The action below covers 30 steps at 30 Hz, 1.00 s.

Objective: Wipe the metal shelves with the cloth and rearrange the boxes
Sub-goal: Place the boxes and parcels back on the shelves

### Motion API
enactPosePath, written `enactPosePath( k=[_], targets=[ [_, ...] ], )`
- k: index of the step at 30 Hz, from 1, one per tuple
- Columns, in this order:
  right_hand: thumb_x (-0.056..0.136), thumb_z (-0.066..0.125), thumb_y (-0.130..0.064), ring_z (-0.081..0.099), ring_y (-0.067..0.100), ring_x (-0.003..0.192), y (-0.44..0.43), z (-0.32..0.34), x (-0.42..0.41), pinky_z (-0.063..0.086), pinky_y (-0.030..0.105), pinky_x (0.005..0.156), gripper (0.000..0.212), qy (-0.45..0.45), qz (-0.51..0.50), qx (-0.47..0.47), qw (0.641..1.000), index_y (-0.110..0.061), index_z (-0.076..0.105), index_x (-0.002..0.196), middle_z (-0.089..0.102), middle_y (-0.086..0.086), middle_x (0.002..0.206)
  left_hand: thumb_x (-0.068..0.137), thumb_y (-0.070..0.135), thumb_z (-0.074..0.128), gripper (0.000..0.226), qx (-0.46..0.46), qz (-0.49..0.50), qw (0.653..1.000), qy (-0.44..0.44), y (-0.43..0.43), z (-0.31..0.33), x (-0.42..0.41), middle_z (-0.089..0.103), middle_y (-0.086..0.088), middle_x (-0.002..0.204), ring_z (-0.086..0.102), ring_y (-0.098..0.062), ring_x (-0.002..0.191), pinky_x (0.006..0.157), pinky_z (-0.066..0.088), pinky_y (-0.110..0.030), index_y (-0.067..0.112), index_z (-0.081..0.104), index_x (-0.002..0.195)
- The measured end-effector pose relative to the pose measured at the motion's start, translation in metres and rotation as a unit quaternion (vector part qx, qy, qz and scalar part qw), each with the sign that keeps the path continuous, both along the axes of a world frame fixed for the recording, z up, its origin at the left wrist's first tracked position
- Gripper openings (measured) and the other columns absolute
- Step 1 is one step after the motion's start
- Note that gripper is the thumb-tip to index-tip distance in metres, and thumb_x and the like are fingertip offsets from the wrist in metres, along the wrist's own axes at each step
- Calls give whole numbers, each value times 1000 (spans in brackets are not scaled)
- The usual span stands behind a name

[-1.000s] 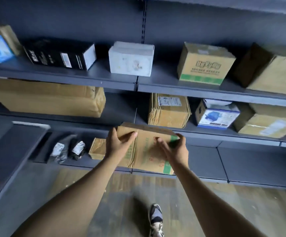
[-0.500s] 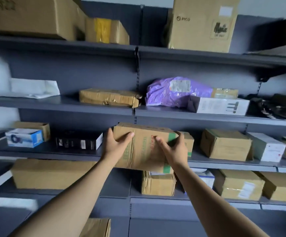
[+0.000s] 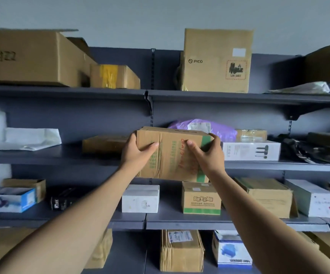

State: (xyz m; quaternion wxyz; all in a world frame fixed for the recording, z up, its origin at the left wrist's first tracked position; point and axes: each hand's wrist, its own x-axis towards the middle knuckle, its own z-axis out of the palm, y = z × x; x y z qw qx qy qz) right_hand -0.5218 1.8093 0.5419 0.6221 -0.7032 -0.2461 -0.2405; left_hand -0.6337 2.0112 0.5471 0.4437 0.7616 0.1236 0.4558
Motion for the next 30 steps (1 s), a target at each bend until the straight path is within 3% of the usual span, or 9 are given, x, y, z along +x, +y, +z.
enactPosePath(
  k=[3,5,9,13,17,20,24,30],
  targets=[
    [74,81,-60,63,18,111,1,12,27,53,46,97,73,-10,-3,13,1000,-25,46,128,65,-4,120,81,42,80,71,2,-14,1000,-23,-7,10,25,59,9,125,58,-16,110,88,46,-30,38,40,140],
    [77,80,-57,61,19,114,3,17,47,51,44,100,80,-16,-7,20,1000,-21,41,138,62,-5,124,83,37,80,78,5,-25,999,-38,-10,12,46,56,8,130,56,-16,113,92,47,-32,40,33,146],
    [83,78,-50,56,19,115,9,20,88,47,39,101,83,-25,-16,26,999,-21,34,147,54,-8,123,85,31,80,79,21,-29,998,-43,-7,16,91,56,7,132,56,-16,115,94,49,-35,37,33,148],
    [84,78,-49,54,26,127,19,15,131,45,42,104,83,-31,-35,24,999,-18,35,148,55,2,139,84,29,79,75,39,-20,998,-37,5,12,132,59,6,129,59,-17,112,92,52,-36,37,36,145],
    [82,79,-49,57,26,121,31,9,164,47,42,102,76,-33,-36,17,999,-19,42,142,59,3,133,83,26,79,70,35,-1,999,-36,14,4,164,60,7,124,60,-18,110,90,49,-32,35,39,140],
    [84,79,-46,55,24,122,39,8,182,45,37,101,72,-33,-25,15,999,-19,43,140,57,3,132,82,27,80,69,35,5,999,-36,25,0,182,60,9,121,60,-17,108,93,51,-36,36,40,138],
    [85,79,-42,51,21,125,48,7,196,38,27,98,73,-34,-6,18,999,-18,41,142,54,3,134,83,27,80,69,36,9,998,-42,34,-3,195,60,11,119,60,-13,105,91,49,-30,35,41,139],
    [83,80,-46,46,25,130,55,5,202,38,34,104,79,-39,-24,26,999,-18,41,145,51,8,137,85,30,79,72,40,3,998,-53,43,-8,205,57,10,131,58,-12,112,96,47,-30,37,37,143]
  ],
)
